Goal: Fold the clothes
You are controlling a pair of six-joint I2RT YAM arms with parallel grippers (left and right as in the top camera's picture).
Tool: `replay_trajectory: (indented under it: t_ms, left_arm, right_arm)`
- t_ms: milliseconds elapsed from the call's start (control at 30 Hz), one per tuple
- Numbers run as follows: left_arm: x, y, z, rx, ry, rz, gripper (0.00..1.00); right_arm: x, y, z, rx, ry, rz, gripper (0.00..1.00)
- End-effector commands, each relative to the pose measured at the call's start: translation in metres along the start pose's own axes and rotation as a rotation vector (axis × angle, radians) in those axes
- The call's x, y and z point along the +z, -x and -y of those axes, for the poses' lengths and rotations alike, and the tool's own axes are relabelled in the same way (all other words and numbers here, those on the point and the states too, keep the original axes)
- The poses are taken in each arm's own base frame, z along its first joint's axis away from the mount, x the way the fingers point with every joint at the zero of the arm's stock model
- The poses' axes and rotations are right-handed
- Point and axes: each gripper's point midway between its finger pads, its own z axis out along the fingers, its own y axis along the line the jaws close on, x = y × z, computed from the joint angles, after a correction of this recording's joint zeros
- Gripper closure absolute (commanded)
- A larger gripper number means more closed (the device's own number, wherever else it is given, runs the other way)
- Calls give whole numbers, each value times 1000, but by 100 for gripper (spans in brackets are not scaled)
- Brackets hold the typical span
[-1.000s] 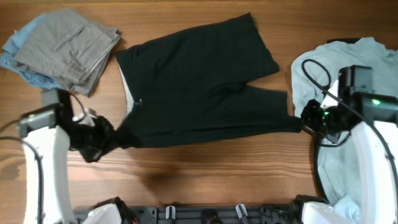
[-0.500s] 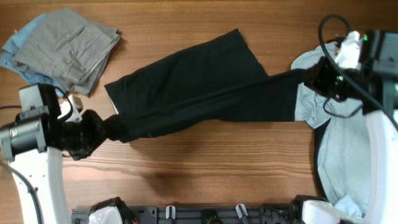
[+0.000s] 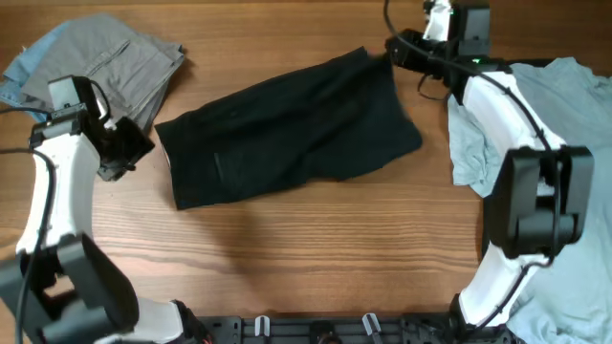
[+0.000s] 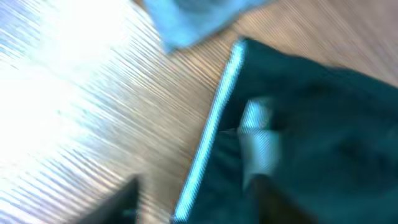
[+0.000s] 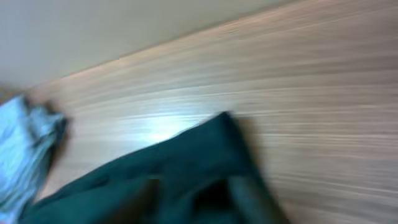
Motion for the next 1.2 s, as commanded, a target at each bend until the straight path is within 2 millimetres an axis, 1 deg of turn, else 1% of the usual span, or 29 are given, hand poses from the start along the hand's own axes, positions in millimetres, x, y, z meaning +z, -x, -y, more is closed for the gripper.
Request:
replay_trajectory:
  t_ms: [0,67,100,200,267,400,433,467,500,533,567,600,633,667,700,733,767,800,833,867,900,933,967,1000,1033,1067,1100,1133,1167]
  left_arm:
    - [14,-3,-15,3,64,-46,26]
    - [12,-14,-14,24,48,-95,32]
    - [11,-26,-8,45,11,-147,35]
    - [12,-44,-2,113,4,-206,39]
    - [21,-60,1,150,15,-235,39]
    - [45,-104,-9,187,46,-325,39]
    - [48,-113,-12,191,52,-345,46]
    - [50,-120,-16,188,59,-361,58]
    - [51,-124,-18,187,64,-372,67]
    - [51,-126,-19,185,67,-379,83]
    - [51,-127,-20,185,68,-381,96]
    - [51,-126,-20,184,69,-380,96]
    - [51,-125,-22,180,76,-377,96]
    - [50,-122,-30,172,106,-371,96]
    - [48,-120,-36,155,131,-368,96]
    - [45,-116,-42,140,149,-366,96]
    - [40,-112,-50,124,177,-366,96]
    - [35,-106,-55,103,198,-360,96]
    - [29,-99,-58,72,211,-345,96]
    - [24,-87,-57,57,203,-316,96]
    - [20,-76,-54,53,193,-286,96]
    - [15,-66,-50,58,182,-258,96]
    - [12,-58,-44,62,168,-234,96]
    - [10,-53,-39,71,157,-220,92]
    - [10,-52,-23,150,96,-218,86]
    - [11,-54,-8,226,27,-223,81]
    - [12,-55,3,268,-17,-221,76]
    - [14,-53,14,298,-44,-199,69]
    - [16,-46,25,326,-62,-157,63]
  right_arm:
    - [-4,-10,41,23,-115,-49,8]
    - [-21,-26,54,17,-153,-132,7]
    - [-39,-45,66,27,-186,-225,5]
    - [-60,-81,83,96,-234,-371,5]
    - [-64,-104,84,112,-237,-445,2]
    - [-47,-141,70,32,-169,-522,0]
    - [-44,-149,67,22,-163,-533,0]
    - [-40,-158,63,11,-152,-542,3]
    - [-36,-165,61,-1,-147,-546,8]
    - [-32,-172,59,-8,-142,-549,28]
    - [-30,-178,59,22,-149,-549,51]
    - [-30,-185,61,38,-155,-557,80]
    - [-32,-189,63,48,-166,-572,96]
    - [-38,-193,67,85,-204,-592,96]
    - [-53,-201,79,164,-304,-629,96]
    - [-78,-213,90,244,-439,-685,96]
    - [-100,-222,96,289,-539,-734,96]
    - [-120,-229,96,314,-604,-778,96]
    - [-138,-232,90,313,-620,-819,96]
    - [-151,-230,82,298,-613,-830,71]
    - [-156,-223,77,285,-605,-802,30]
    - [-158,-210,77,257,-611,-739,9]
    - [-156,-194,76,197,-589,-670,0]
    - [-151,-177,73,133,-551,-601,0]
    - [-141,-157,71,65,-515,-519,1]
    - [-129,-143,65,19,-455,-465,3]
    - [-118,-136,60,4,-404,-431,8]
    - [-103,-126,56,-3,-348,-388,15]
    - [-88,-120,59,-10,-334,-355,20]
